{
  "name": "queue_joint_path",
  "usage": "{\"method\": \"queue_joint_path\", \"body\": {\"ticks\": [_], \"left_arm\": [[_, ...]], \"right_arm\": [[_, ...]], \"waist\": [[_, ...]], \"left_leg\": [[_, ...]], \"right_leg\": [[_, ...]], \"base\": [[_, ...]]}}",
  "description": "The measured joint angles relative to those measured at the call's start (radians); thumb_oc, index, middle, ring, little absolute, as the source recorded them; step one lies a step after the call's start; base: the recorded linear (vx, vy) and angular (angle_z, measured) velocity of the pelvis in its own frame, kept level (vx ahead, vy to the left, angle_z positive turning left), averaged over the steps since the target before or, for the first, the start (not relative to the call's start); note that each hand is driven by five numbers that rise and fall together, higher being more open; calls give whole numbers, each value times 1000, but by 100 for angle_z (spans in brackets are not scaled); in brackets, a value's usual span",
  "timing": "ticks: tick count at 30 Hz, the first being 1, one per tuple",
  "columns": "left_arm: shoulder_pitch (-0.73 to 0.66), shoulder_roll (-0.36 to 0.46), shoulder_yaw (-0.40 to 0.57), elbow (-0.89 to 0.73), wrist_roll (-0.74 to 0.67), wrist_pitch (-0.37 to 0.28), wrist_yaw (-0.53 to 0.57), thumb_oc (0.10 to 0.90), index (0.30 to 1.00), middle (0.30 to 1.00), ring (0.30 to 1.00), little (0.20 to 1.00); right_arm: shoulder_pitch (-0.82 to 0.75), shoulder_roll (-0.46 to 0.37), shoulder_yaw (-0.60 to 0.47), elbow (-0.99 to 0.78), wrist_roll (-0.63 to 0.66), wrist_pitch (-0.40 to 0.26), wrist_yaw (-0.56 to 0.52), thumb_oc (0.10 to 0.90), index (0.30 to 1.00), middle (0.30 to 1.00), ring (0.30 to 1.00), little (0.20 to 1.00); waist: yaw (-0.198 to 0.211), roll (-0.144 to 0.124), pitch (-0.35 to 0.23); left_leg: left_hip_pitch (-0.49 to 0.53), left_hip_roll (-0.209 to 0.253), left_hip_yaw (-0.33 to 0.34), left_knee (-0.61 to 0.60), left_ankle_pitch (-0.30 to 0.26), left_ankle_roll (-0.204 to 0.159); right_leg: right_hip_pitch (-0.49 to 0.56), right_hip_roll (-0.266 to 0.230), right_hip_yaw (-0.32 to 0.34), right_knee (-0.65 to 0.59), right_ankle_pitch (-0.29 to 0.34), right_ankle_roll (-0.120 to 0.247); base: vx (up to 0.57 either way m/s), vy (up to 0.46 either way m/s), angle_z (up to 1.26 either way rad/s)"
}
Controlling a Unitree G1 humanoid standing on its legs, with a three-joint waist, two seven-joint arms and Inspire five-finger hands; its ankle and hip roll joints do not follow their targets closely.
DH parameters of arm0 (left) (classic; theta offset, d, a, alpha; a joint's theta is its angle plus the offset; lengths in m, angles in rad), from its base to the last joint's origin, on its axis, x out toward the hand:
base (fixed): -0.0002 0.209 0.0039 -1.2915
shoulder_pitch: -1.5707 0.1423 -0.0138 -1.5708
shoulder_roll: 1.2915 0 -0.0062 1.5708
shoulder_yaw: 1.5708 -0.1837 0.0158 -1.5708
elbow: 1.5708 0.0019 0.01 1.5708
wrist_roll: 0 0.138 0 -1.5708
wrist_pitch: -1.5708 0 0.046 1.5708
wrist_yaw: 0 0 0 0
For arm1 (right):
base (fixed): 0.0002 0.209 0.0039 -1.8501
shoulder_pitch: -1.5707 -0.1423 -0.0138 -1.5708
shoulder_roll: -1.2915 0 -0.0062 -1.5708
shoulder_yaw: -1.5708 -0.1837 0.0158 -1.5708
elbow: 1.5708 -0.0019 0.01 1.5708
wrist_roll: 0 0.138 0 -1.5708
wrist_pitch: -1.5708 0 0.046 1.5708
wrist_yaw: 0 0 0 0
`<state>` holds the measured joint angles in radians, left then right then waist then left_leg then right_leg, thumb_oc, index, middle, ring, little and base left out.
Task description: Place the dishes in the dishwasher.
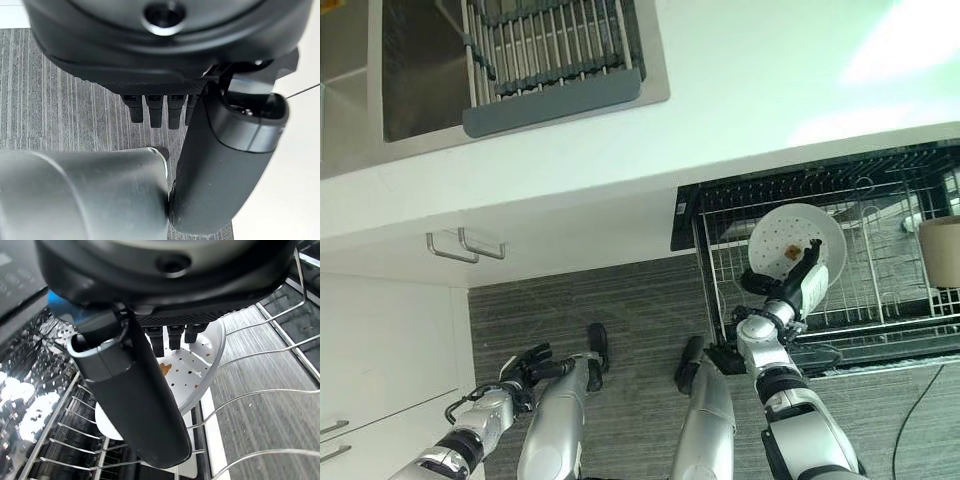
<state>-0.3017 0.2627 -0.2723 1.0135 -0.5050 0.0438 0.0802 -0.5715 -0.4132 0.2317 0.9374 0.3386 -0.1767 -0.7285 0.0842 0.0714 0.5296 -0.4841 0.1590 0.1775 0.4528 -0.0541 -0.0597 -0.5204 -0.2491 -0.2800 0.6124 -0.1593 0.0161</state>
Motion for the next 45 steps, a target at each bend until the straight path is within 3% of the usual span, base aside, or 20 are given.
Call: {"method": "queue_joint_path", "body": {"ticks": [9, 16, 17, 20, 31, 34, 37, 41, 43, 44, 45], "left_arm": [[9, -4, 0, 1, 0, 0, -1, 800, 900, 900, 900, 900], [11, -14, -2, 26, 1, -3, -5, 800, 900, 900, 900, 900], [12, -14, 0, 36, 1, -9, -5, 800, 900, 900, 900, 900], [17, -14, 1, 39, 1, -24, -5, 800, 900, 900, 900, 900], [37, -21, 23, 39, 1, -52, 2, 800, 900, 900, 900, 900], [43, -30, 43, 38, 1, -54, 1, 800, 900, 900, 900, 900], [67, -43, 73, 36, 2, -76, 1, 800, 900, 900, 900, 900], [83, -39, 105, 37, 14, -86, -1, 800, 900, 900, 900, 900], [85, -31, 112, 35, 21, -86, -3, 800, 900, 900, 900, 900], [93, -29, 133, 30, 39, -90, -5, 800, 900, 900, 900, 900], [100, -24, 156, 27, 39, -94, -5, 800, 900, 900, 900, 900]], "right_arm": [[3, 15, -19, -57, 93, -58, 19, 800, 900, 900, 900, 900], [43, 61, -22, -230, 93, -92, -119, 800, 900, 900, 900, 900], [66, 71, -30, -338, 86, -130, -165, 800, 900, 900, 900, 900], [75, 94, -40, -395, 84, -176, -197, 800, 900, 900, 900, 900], [155, 127, -38, -559, 0, -195, -214, 800, 900, 900, 900, 900], [179, 121, -40, -647, -82, -238, -229, 800, 900, 900, 900, 900], [279, 100, -59, -777, -263, -319, -275, 800, 900, 900, 900, 900], [344, -9, -108, -927, -528, -315, -352, 800, 900, 900, 900, 900], [363, -58, -172, -978, -586, -314, -387, 800, 900, 900, 900, 900], [439, -130, -280, -980, -610, -315, -426, 800, 900, 900, 900, 900], [477, -140, -341, -972, -607, -312, -431, 800, 900, 900, 900, 900]], "waist": [[2, 1, -1], [-4, 7, -3], [-10, 7, -3], [-18, 7, -3], [-35, 11, -2], [-40, 11, -1], [-55, 9, -1], [-79, 3, 1], [-92, -7, 2], [-86, -20, 2], [-92, -35, 3]], "left_leg": [[17, 4, 12, 12, -7, 2], [53, 8, 23, 14, -18, 0], [53, 9, 25, 15, -21, 2], [53, 14, 35, 27, -30, 5], [45, 19, 64, 29, -36, 2], [45, 19, 65, 30, -40, 3], [46, 18, 66, 30, -47, 6], [43, 28, 75, 31, -53, 8], [45, 32, 85, 31, -55, 12], [43, 33, 86, 34, -64, 13], [39, 33, 86, 36, -66, 14]], "right_leg": [[10, 9, 20, -3, 4, -1], [40, 13, 29, -9, 4, 0], [41, 15, 31, -11, 5, 0], [36, 20, 43, -10, 6, -2], [6, 30, 76, -13, 16, 6], [8, 31, 77, -18, 18, 8], [15, 33, 77, -30, 22, 14], [22, 44, 81, -62, 41, 18], [22, 53, 89, -76, 54, 20], [24, 55, 89, -86, 57, 21], [20, 58, 91, -93, 59, 24]], "base": [[40, 19, -4], [42, 48, -6], [28, 38, -4], [22, 28, -10], [7, 20, -9], [30, 35, -1], [0, 0, 0], [-4, -11, -9], [-30, -47, -15], [-45, -48, -9], [-47, -53, -5]]}}
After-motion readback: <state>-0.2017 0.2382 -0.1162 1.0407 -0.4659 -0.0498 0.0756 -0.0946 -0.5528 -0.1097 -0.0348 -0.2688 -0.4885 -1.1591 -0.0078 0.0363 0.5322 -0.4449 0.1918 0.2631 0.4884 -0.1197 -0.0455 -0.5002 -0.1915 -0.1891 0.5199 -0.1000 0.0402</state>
